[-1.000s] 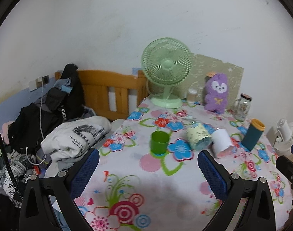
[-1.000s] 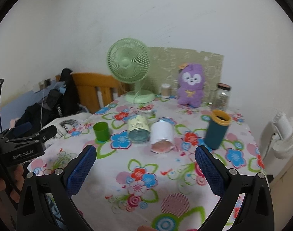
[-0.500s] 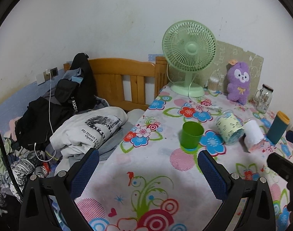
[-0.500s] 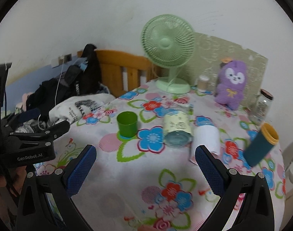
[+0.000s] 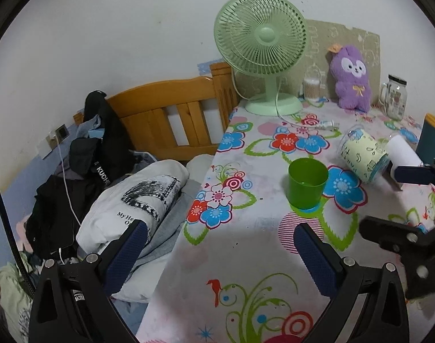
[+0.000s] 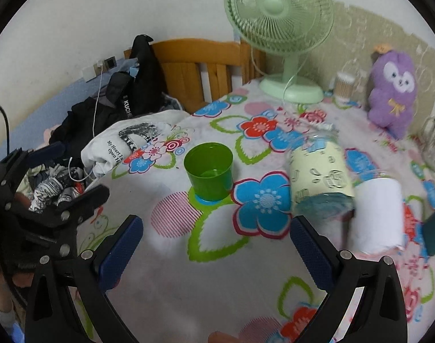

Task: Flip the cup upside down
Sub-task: 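Move the right gripper toward the small green cup on the table, then close the right gripper around the green cup's body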

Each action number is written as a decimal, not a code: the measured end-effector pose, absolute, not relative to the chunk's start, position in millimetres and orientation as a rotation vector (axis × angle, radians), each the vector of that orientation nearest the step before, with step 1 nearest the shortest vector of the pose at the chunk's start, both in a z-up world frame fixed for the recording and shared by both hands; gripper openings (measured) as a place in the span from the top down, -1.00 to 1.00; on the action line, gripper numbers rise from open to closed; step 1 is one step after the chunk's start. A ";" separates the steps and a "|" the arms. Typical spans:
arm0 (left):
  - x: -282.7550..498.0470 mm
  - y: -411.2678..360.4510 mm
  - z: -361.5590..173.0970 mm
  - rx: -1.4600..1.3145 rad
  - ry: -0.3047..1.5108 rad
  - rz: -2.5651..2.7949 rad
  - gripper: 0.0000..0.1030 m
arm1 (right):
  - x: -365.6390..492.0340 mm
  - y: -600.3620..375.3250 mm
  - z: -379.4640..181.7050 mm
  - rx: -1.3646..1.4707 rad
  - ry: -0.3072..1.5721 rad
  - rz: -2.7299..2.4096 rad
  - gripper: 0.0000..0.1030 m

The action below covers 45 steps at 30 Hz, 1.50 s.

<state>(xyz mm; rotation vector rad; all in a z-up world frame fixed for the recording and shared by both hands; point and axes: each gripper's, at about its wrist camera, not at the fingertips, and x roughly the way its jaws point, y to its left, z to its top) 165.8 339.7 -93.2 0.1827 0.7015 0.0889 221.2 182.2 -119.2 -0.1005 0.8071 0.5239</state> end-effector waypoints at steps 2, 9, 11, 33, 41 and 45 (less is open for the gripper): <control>170.5 342.5 -97.4 0.179 0.714 0.078 -1.00 | 230.4 184.9 -126.1 -0.095 0.813 0.528 -1.00; 190.6 353.5 -108.8 0.159 0.769 0.040 -1.00 | 251.4 192.0 -137.6 -0.087 0.819 0.583 -1.00; 198.5 353.6 -112.0 0.181 0.788 0.017 -1.00 | 258.1 196.2 -141.9 -0.092 0.827 0.605 -1.00; 222.3 349.7 -120.9 0.331 0.813 0.001 -1.00 | 287.0 214.0 -162.1 -0.100 0.883 0.632 -0.04; 216.5 341.9 -114.5 0.331 0.799 -0.014 -1.00 | 271.7 200.1 -142.9 -0.103 0.866 0.628 -0.03; 207.1 332.4 -106.3 0.314 0.786 -0.049 -1.00 | 250.8 183.2 -121.4 -0.139 0.849 0.630 -0.03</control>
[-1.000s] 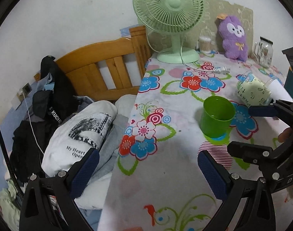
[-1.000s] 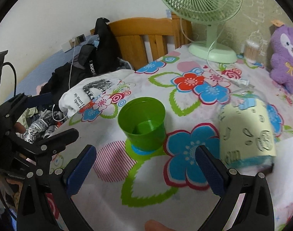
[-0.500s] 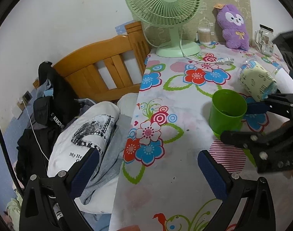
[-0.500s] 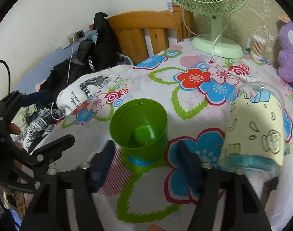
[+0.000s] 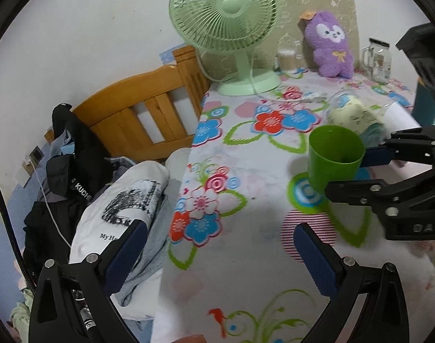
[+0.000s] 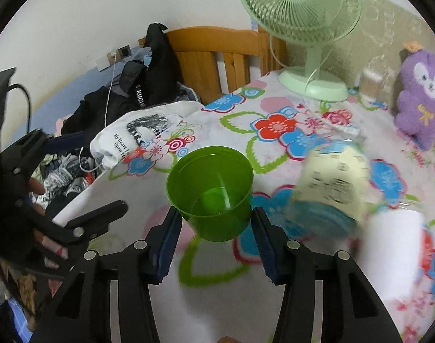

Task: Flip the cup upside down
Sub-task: 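Lift and tip the green cup onto its side, open the right gripper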

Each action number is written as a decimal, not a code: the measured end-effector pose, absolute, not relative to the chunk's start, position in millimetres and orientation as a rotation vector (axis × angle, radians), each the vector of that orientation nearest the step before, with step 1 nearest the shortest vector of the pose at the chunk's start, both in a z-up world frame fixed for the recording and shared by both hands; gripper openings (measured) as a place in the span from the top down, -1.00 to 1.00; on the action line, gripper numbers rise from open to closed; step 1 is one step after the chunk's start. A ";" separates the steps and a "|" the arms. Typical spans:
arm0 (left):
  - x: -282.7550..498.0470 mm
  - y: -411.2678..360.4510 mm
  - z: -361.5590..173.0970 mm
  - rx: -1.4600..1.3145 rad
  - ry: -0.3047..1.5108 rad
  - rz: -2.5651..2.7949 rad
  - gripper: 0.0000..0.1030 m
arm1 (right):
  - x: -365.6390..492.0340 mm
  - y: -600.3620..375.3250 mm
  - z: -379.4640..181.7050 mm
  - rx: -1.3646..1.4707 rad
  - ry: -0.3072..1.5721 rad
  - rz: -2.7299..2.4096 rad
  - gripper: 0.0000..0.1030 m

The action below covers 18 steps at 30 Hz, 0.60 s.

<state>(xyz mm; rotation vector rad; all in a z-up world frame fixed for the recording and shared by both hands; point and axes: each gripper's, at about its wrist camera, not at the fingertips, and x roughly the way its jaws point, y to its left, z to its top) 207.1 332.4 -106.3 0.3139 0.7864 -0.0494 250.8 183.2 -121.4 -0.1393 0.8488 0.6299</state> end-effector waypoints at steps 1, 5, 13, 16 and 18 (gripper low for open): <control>204.4 328.4 -104.3 0.310 0.783 -0.059 -1.00 | 245.3 178.3 -116.6 -0.145 0.846 0.629 -0.03; 193.3 310.8 -96.4 0.294 0.773 -0.108 -1.00 | 220.3 156.8 -101.9 -0.171 0.838 0.617 -0.03; 169.2 268.2 -87.1 0.301 0.762 -0.193 -1.00 | 185.3 110.8 -99.3 -0.105 0.855 0.583 -0.03; 160.5 251.0 -85.8 0.311 0.764 -0.223 -1.00 | 175.6 94.2 -100.9 -0.079 0.866 0.571 -0.03; 155.1 241.9 -85.7 0.314 0.768 -0.241 -1.00 | 168.3 80.7 -101.1 -0.068 0.871 0.558 -0.03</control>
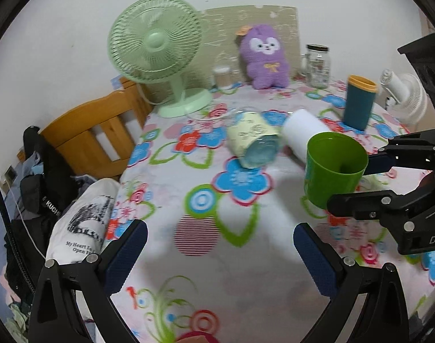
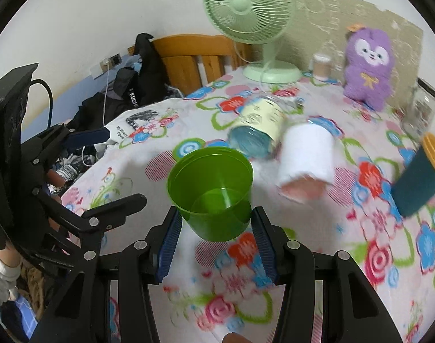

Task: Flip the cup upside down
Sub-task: 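Lift and tip the green cup onto its side, open the right gripper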

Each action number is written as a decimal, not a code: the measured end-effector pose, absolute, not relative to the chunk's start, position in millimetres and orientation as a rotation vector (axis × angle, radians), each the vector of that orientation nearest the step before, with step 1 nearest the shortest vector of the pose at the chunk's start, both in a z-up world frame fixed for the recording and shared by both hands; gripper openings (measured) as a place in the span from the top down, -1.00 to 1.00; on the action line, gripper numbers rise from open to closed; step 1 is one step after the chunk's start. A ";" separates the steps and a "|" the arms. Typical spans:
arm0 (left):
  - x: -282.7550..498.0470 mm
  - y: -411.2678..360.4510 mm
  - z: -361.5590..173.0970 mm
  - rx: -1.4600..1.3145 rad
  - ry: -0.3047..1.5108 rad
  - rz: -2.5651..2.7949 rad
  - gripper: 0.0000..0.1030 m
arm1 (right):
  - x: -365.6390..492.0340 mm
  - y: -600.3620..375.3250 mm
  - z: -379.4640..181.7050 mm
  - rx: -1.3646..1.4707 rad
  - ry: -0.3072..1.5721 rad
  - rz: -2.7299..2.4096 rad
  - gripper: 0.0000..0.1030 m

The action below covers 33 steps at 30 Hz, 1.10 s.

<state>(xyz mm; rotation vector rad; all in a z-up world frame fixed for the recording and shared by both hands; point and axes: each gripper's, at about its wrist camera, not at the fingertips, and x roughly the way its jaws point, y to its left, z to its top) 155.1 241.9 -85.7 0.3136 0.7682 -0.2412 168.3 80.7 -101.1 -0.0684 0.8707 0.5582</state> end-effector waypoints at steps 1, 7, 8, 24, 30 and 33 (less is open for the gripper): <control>153.4 237.8 -85.6 0.313 0.770 -0.248 -1.00 | 165.0 74.4 -101.2 -0.063 0.874 0.554 -0.03; 143.9 207.6 -86.3 0.328 0.784 -0.304 -1.00 | 144.8 41.0 -99.4 -0.061 0.894 0.517 -0.03; 142.7 202.4 -86.3 0.333 0.784 -0.314 -1.00 | 141.1 36.4 -99.2 -0.065 0.896 0.510 -0.03; 110.9 135.9 -99.2 0.413 0.801 -0.477 -1.00 | 94.7 -16.2 -98.6 -0.206 1.028 0.400 -0.03; 107.3 129.9 -103.9 0.398 0.816 -0.494 -1.00 | 93.5 -29.2 -106.6 -0.221 1.094 0.371 -0.03; 105.6 129.1 -105.6 0.379 0.828 -0.500 -1.00 | 92.9 -40.5 -99.2 -0.169 1.087 0.374 -0.03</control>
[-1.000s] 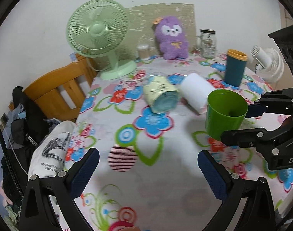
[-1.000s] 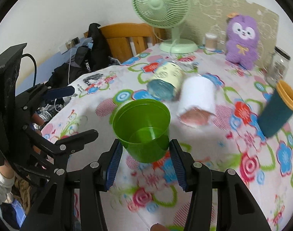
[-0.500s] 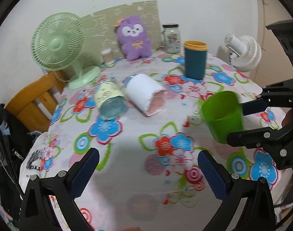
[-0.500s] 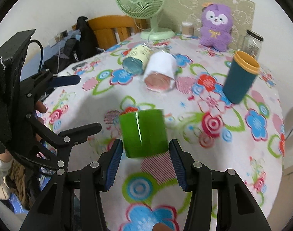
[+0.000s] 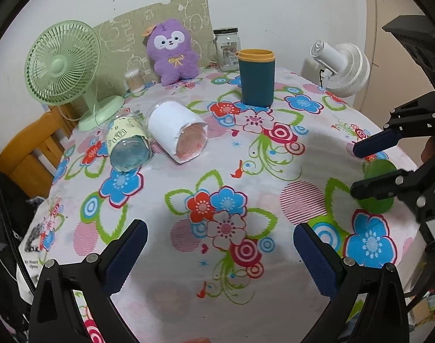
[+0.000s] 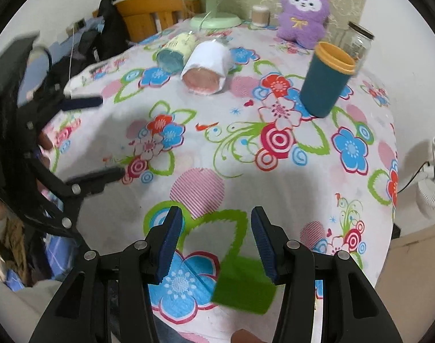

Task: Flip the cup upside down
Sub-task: 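Lift and tip the green cup onto its side, open the right gripper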

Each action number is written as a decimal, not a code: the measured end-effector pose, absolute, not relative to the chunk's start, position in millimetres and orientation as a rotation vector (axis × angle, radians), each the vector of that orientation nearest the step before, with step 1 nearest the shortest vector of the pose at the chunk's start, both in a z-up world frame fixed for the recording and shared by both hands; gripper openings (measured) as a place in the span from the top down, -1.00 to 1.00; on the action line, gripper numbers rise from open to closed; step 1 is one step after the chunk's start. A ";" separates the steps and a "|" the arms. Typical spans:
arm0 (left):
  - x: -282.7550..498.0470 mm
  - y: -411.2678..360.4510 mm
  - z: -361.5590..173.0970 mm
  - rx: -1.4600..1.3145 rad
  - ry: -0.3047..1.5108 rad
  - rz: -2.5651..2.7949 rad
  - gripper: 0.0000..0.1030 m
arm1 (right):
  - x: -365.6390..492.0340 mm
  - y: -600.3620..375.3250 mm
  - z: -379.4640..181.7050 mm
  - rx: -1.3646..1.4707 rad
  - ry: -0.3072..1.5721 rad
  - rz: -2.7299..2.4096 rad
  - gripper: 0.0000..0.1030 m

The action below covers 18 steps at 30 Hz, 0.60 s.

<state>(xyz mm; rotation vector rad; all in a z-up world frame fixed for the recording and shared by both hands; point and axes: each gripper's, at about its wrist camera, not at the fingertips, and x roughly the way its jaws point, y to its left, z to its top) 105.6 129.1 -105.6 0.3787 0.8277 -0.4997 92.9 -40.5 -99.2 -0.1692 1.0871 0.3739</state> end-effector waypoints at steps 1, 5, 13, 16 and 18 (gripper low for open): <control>105.2 128.6 -106.7 0.373 0.835 -0.504 -1.00 | 93.0 -46.3 -94.5 -0.142 1.079 0.371 -0.03; 103.3 125.2 -109.7 0.364 0.849 -0.514 -1.00 | 90.6 -73.3 -72.1 -0.043 1.041 0.356 -0.07; 95.8 118.2 -111.6 0.320 0.864 -0.533 -1.00 | 28.9 -121.8 -58.1 0.133 0.938 0.251 -0.77; 90.3 121.6 -116.3 0.283 0.880 -0.533 -1.00 | -21.3 -125.9 -70.8 0.173 0.920 0.212 -0.77; 89.8 121.6 -120.2 0.268 0.898 -0.535 -1.00 | -46.7 -118.8 -75.9 0.118 0.883 0.147 -0.77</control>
